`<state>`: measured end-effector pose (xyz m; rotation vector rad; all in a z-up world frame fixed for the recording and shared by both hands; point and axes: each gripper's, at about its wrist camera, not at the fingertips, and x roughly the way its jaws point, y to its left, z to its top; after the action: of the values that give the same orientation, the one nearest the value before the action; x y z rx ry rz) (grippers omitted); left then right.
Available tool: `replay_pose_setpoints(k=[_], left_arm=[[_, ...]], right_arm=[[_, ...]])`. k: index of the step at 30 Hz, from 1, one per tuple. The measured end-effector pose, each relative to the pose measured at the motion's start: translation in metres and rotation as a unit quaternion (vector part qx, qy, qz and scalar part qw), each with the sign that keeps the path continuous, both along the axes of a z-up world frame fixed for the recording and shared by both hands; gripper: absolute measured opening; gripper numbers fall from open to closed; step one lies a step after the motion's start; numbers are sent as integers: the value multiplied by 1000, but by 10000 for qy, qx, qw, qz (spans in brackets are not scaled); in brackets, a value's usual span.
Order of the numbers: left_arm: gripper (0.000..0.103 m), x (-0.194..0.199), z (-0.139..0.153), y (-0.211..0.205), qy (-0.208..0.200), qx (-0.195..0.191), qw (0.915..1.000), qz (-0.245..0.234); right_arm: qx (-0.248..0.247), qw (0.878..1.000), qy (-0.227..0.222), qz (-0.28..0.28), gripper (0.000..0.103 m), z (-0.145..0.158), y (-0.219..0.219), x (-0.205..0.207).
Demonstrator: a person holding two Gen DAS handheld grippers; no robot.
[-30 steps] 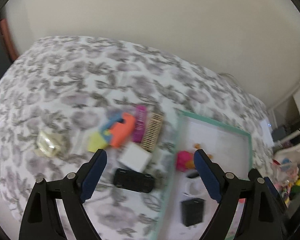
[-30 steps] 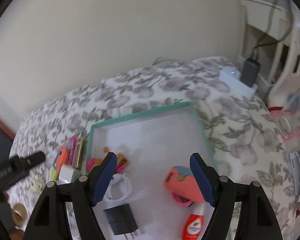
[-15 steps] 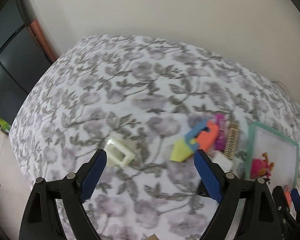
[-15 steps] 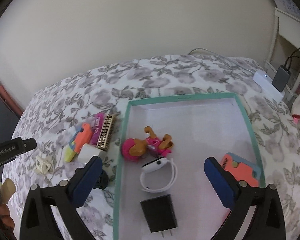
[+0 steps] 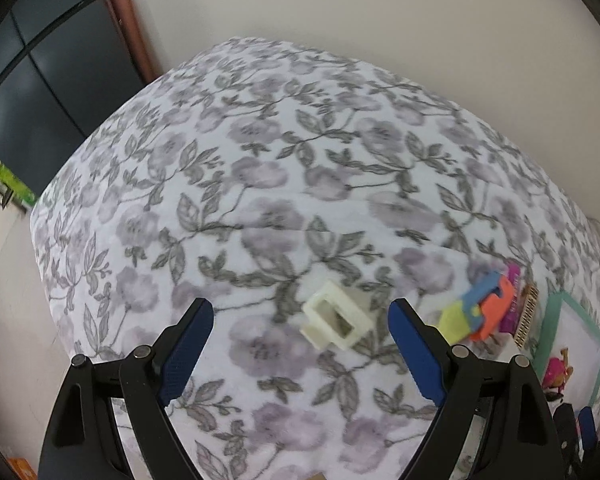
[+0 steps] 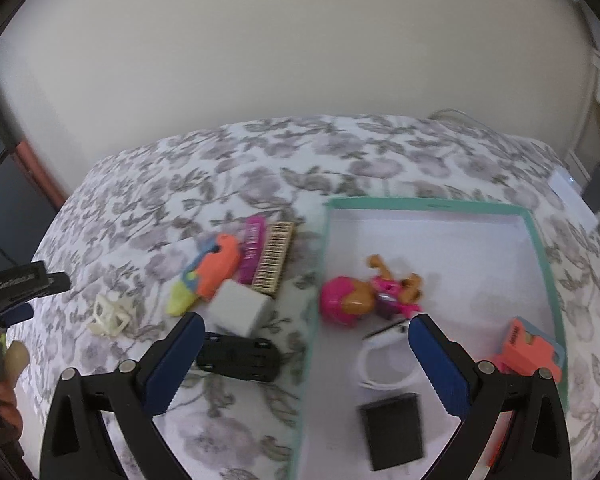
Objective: Organize rigid objects
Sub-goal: 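Move both tools back to the pile over the cream clip and black toy car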
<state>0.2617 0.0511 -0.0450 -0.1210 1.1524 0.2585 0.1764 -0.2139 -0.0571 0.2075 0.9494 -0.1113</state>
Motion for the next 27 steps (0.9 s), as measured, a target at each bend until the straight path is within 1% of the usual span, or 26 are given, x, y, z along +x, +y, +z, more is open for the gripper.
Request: replay_pose_setpoints(k=[5,11,18,22,27], left_arm=[[89,3,-15,20,175,-170,9995,213],[89,7,-30,23,296,-329,9988,203],[89,12,-42,8,430,-402,9982,-60],[89,14,-48,7,517,-438,9976,-113],[89,16,-53,11,571,-453,9972,-142]], right_arm=[[80,9995,72,282,103,-6,21,9],[452,9976,275,446,103,-18,32,17],[310,9956,524,710,103,-32,49,24],[373,9945,699,683,103,-41,51,28],[312,9935,869,669,103,-50,56,32]])
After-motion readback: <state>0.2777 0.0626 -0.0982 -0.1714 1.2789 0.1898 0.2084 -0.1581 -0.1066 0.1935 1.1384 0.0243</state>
